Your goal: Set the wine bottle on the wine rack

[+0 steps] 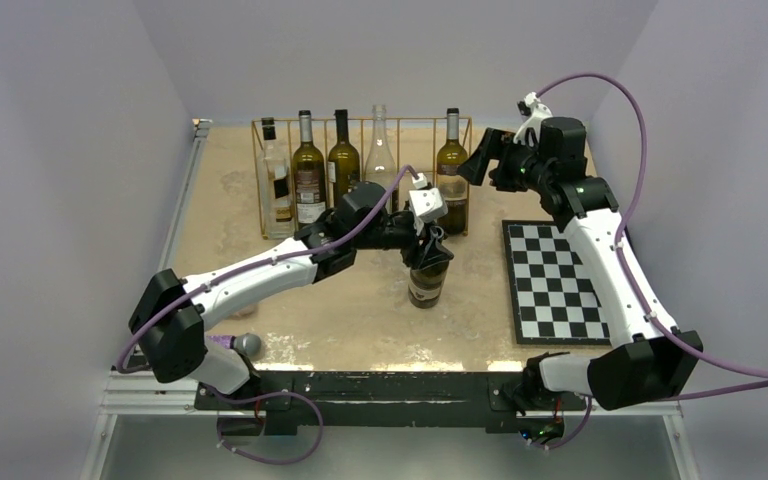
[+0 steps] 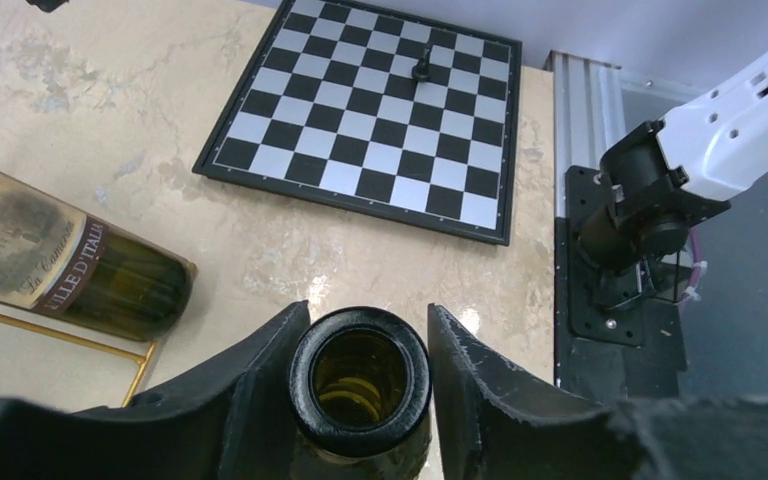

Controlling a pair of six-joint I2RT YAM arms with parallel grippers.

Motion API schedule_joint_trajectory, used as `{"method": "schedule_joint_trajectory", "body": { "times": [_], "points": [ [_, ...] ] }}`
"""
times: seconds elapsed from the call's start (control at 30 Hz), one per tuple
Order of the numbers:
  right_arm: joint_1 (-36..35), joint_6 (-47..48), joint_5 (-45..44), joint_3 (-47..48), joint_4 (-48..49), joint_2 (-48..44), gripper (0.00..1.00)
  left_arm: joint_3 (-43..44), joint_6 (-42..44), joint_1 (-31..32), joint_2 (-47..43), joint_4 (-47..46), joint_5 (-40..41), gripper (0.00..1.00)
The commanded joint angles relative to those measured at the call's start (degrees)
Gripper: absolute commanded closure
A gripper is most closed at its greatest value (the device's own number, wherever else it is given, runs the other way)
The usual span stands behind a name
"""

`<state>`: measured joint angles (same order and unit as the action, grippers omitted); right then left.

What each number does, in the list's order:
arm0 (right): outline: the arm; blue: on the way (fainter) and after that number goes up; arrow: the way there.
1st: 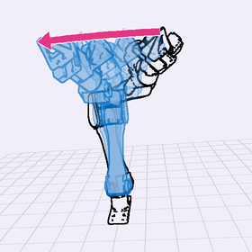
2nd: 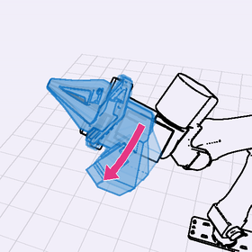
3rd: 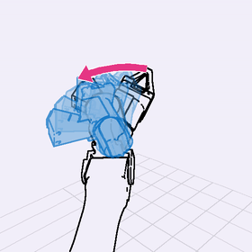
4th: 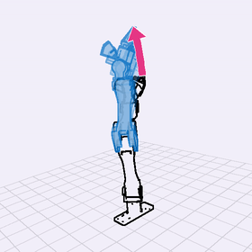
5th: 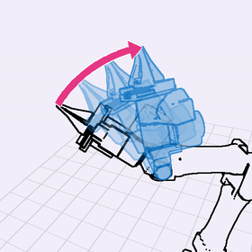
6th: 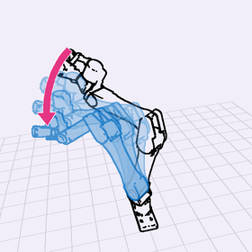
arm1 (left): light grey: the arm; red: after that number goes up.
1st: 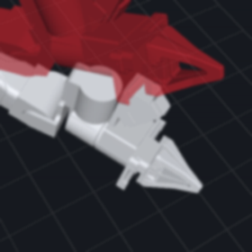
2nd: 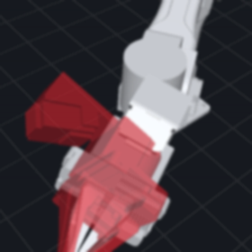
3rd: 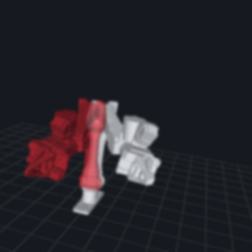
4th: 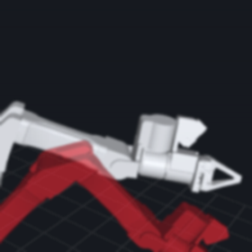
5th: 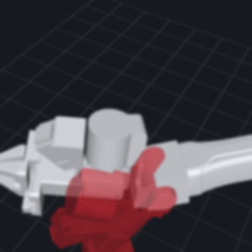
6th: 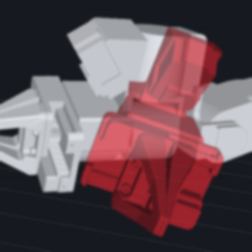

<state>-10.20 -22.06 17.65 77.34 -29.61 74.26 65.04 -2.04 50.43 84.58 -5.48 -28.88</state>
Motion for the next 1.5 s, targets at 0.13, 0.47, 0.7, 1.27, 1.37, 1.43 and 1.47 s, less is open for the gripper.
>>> {"method": "schedule_joint_trajectory", "body": {
  "times": [0.13, 0.47, 0.7, 1.27, 1.37, 1.43, 1.47],
  "points": [
    [0.6, 0.3, 1.0, -0.4, 0.4, -2.2, 0.14, 1.3, 1.7, 0.6, 0.7, -1.5, 5.5, 0.88],
    [1.0, 0.2, 0.1, -0.8, 0.3, -4.6, 0.15, 14.1, -1.7, 0.6, 0.9, 10.9, 18.1, 1.00],
    [1.0, -0.2, -0.8, -1.3, 0.2, -6.8, 0.15, 23.9, -3.4, 0.4, 1.9, 18.2, 21.2, 1.00],
    [1.0, -3.0, 1.2, -4.2, -0.8, -12.9, 0.16, 44.9, -10.1, -3.6, 14.8, 28.2, 31.7, 1.00],
    [1.0, -3.8, 1.1, -6.4, -0.4, -14.8, 0.16, 46.9, -11.0, -5.2, 16.8, 28.3, 30.9, 1.00],
    [1.0, -3.4, 1.0, -8.2, 0.7, -16.5, 0.16, 48.1, -12.2, -6.2, 18.3, 28.6, 30.9, 1.00],
    [1.0, -3.2, 0.7, -9.1, 1.4, -17.6, 0.16, 48.5, -12.5, -6.7, 18.9, 28.5, 30.3, 1.00]
  ]
}}
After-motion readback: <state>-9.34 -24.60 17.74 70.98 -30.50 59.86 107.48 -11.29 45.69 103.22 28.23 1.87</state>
